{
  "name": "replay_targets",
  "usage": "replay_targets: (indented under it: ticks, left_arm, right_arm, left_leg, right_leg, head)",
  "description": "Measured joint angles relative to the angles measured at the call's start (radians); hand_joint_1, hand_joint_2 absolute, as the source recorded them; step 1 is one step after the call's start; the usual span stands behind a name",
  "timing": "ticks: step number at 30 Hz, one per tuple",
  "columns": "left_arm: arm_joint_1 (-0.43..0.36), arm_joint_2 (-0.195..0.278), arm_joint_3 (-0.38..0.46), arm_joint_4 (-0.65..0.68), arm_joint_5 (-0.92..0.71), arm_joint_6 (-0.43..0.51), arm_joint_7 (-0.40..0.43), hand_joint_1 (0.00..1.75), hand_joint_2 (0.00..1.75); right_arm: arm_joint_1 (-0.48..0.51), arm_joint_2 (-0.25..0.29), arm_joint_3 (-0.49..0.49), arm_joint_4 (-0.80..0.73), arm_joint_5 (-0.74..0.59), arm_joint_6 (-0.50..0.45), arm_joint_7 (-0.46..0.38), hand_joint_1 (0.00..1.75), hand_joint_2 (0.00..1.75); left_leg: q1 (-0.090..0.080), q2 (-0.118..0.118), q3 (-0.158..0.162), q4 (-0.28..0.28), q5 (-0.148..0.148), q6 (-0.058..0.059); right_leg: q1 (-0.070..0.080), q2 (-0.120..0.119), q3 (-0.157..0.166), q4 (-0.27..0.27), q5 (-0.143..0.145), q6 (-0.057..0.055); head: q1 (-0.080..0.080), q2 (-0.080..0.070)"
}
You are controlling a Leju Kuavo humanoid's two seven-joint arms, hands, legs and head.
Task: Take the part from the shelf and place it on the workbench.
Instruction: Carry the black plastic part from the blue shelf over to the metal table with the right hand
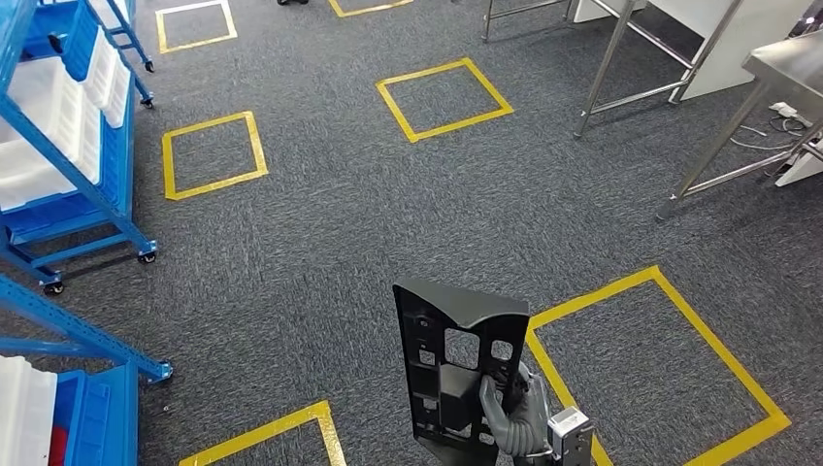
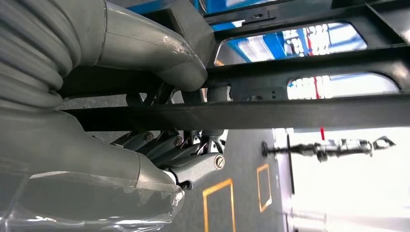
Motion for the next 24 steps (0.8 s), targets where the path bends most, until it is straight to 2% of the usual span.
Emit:
replay_targets:
  ticks: [1, 3, 4, 5, 6, 7, 8, 10, 11, 12, 14, 15, 16, 18, 19, 20, 21, 22, 23, 24]
  left_arm:
    - [-0.001, 0.0, -0.002, 0.0, -0.004, -0.006, 0.0, 0.0, 0.0]
    - [0.001, 0.0, -0.006, 0.0, -0.012, -0.018, 0.0, 0.0, 0.0]
    - [0.003, 0.0, -0.009, 0.0, -0.016, -0.025, 0.0, 0.0, 0.0]
    - [0.006, 0.001, -0.013, 0.0, -0.021, -0.032, 0.001, 0.0, 0.0]
    - [0.008, 0.001, -0.017, 0.0, -0.026, -0.04, 0.001, 0.0, 0.0]
    - [0.01, 0.002, -0.021, 0.0, -0.031, -0.048, 0.001, 0.0, 0.0]
    - [0.01, 0.002, -0.025, 0.0, -0.036, -0.057, 0.002, 0.0, 0.0]
    - [0.011, 0.005, -0.033, 0.0, -0.047, -0.073, 0.002, 0.0, 0.0]
    - [0.011, 0.007, -0.038, 0.0, -0.053, -0.081, 0.002, 0.0, 0.0]
    - [0.012, 0.009, -0.043, 0.0, -0.058, -0.089, 0.001, 0.0, 0.0]
    - [0.009, 0.013, -0.054, 0.0, -0.068, -0.104, -0.001, 0.0, 0.0]
    - [0.007, 0.014, -0.06, 0.0, -0.072, -0.11, -0.002, 0.0, 0.0]
    - [0.006, 0.015, -0.066, 0.0, -0.079, -0.112, -0.005, 0.0, 0.0]
    - [0.009, 0.01, -0.079, 0.0, -0.1, -0.103, -0.015, 0.0, 0.0]
    - [0.012, 0.006, -0.087, 0.0, -0.112, -0.096, -0.022, 0.0, 0.0]
    - [0.015, 0.0, -0.096, 0.0, -0.121, -0.092, -0.029, 0.0, 0.0]
    - [0.016, -0.005, -0.103, 0.0, -0.127, -0.091, -0.034, 0.0, 0.0]
    - [0.017, -0.01, -0.11, 0.0, -0.13, -0.095, -0.037, 0.0, 0.0]
    - [0.017, -0.016, -0.115, 0.0, -0.133, -0.102, -0.037, 0.0, 0.0]
    - [0.017, -0.02, -0.12, 0.0, -0.136, -0.112, -0.037, 0.0, 0.0]
  right_arm:
    - [0.004, -0.001, -0.008, -0.01, 0.007, -0.003, 0.0, 1.75, 1.75]
    - [0.009, -0.001, -0.021, -0.03, 0.028, -0.013, 0.0, 1.75, 1.75]
    - [0.011, -0.002, -0.027, -0.038, 0.042, -0.021, 0.0, 1.75, 1.75]
    - [0.015, -0.002, -0.037, -0.049, 0.061, -0.031, 0.001, 1.75, 1.75]
    - [0.018, -0.003, -0.049, -0.061, 0.084, -0.041, 0.004, 1.75, 1.75]
    - [0.021, -0.005, -0.064, -0.076, 0.115, -0.055, 0.009, 1.75, 1.75]
    - [0.022, -0.006, -0.081, -0.095, 0.15, -0.068, 0.016, 1.75, 1.75]
    - [0.017, -0.009, -0.116, -0.141, 0.232, -0.098, 0.034, 1.75, 1.75]
    - [0.01, -0.011, -0.133, -0.165, 0.275, -0.111, 0.047, 1.75, 1.75]
    - [0.0, -0.014, -0.149, -0.19, 0.318, -0.123, 0.061, 1.75, 1.75]
    - [-0.026, -0.025, -0.182, -0.244, 0.402, -0.144, 0.093, 1.75, 1.75]
    - [-0.042, -0.033, -0.197, -0.272, 0.441, -0.152, 0.108, 1.75, 1.75]
    - [-0.062, -0.043, -0.21, -0.3, 0.483, -0.163, 0.121, 1.75, 1.75]
    - [-0.103, -0.063, -0.23, -0.351, 0.57, -0.192, 0.146, 1.75, 1.75]
    - [-0.119, -0.072, -0.237, -0.378, 0.614, -0.208, 0.158, 1.75, 1.75]
    - [-0.128, -0.083, -0.242, -0.404, 0.654, -0.22, 0.172, 1.75, 1.75]
    - [-0.134, -0.095, -0.246, -0.429, 0.688, -0.227, 0.186, 1.75, 1.75]
    - [-0.145, -0.11, -0.248, -0.451, 0.722, -0.228, 0.205, 1.75, 1.75]
    - [-0.163, -0.129, -0.248, -0.47, 0.762, -0.228, 0.229, 1.75, 1.75]
    - [-0.187, -0.15, -0.247, -0.487, 0.803, -0.229, 0.253, 1.75, 1.75]
  left_leg:
    - [0.003, -0.021, -0.008, 0.024, -0.019, -0.005]
    - [0.007, -0.08, -0.057, 0.136, -0.084, -0.009]
    - [0.007, -0.098, -0.092, 0.209, -0.115, -0.008]
    - [0.006, -0.106, -0.121, 0.267, -0.131, -0.005]
    - [0.004, -0.11, -0.137, 0.292, -0.128, -0.001]
    - [0.002, -0.113, -0.135, 0.276, -0.103, 0.006]
    - [-0.001, -0.122, -0.116, 0.221, -0.063, 0.014]
    - [-0.008, -0.169, -0.062, 0.08, 0.006, 0.035]
    - [-0.01, -0.19, -0.043, 0.034, 0.022, 0.042]
    - [-0.012, -0.202, -0.033, 0.011, 0.025, 0.047]
    - [-0.014, -0.186, -0.026, -0.004, 0.028, 0.052]
    - [-0.012, -0.172, -0.022, -0.016, 0.034, 0.054]
    - [-0.011, -0.157, -0.018, -0.028, 0.041, 0.057]
    - [-0.011, -0.125, -0.013, -0.044, 0.049, 0.061]
    - [-0.012, -0.11, -0.013, -0.044, 0.049, 0.063]
    - [-0.012, -0.094, -0.014, -0.043, 0.047, 0.063]
    - [-0.012, -0.081, -0.014, -0.041, 0.045, 0.062]
    - [-0.011, -0.067, -0.014, -0.037, 0.042, 0.06]
    - [-0.009, -0.053, -0.014, -0.032, 0.038, 0.056]
    - [-0.008, -0.039, -0.014, -0.023, 0.032, 0.051]
  right_leg:
    - [-0.001, 0.011, 0.001, -0.002, 0.002, -0.006]
    - [-0.001, 0.033, 0.002, -0.003, 0.003, -0.016]
    - [0.002, 0.046, 0.001, -0.003, 0.003, -0.019]
    - [0.005, 0.061, 0.001, -0.003, 0.004, -0.021]
    - [0.008, 0.076, 0.002, -0.003, 0.004, -0.023]
    - [0.011, 0.092, 0.004, -0.002, 0.004, -0.023]
    - [0.013, 0.108, 0.005, -0.002, 0.005, -0.023]
    - [0.013, 0.136, 0.005, -0.002, 0.007, -0.021]
    - [0.01, 0.149, 0.002, -0.002, 0.009, -0.017]
    - [0.006, 0.161, -0.002, -0.002, 0.012, -0.012]
    - [0.001, 0.185, -0.008, -0.006, 0.02, 0.002]
    - [0.002, 0.175, -0.012, -0.004, 0.019, 0.007]
    - [0.004, 0.149, -0.021, 0.011, 0.007, 0.011]
    - [0.007, 0.076, -0.064, 0.098, -0.047, 0.017]
    - [0.005, 0.053, -0.095, 0.163, -0.079, 0.021]
    - [0.002, 0.043, -0.121, 0.22, -0.1, 0.026]
    - [-0.002, 0.039, -0.137, 0.254, -0.106, 0.032]
    - [-0.007, 0.034, -0.133, 0.249, -0.092, 0.039]
    - [-0.011, 0.025, -0.109, 0.204, -0.061, 0.045]
    - [-0.015, 0.006, -0.074, 0.136, -0.029, 0.05]
  head:
    - [0.0, 0.0]
    - [0.0, 0.0]
    - [0.0, 0.0]
    - [0.0, 0.0]
    - [0.0, 0.0]
    - [0.0, 0.0]
    - [0.0, 0.0]
    - [0.0, 0.0]
    - [0.0, 0.0]
    - [0.0, 0.0]
    - [0.0, 0.0]
    - [0.0, 0.0]
    - [0.0, 0.0]
    - [0.001, 0.0]
    - [0.001, 0.0]
    - [0.001, 0.0]
    - [0.001, 0.0]
    - [0.001, 0.0]
    - [0.001, 0.0]
    - [0.001, 0.0]
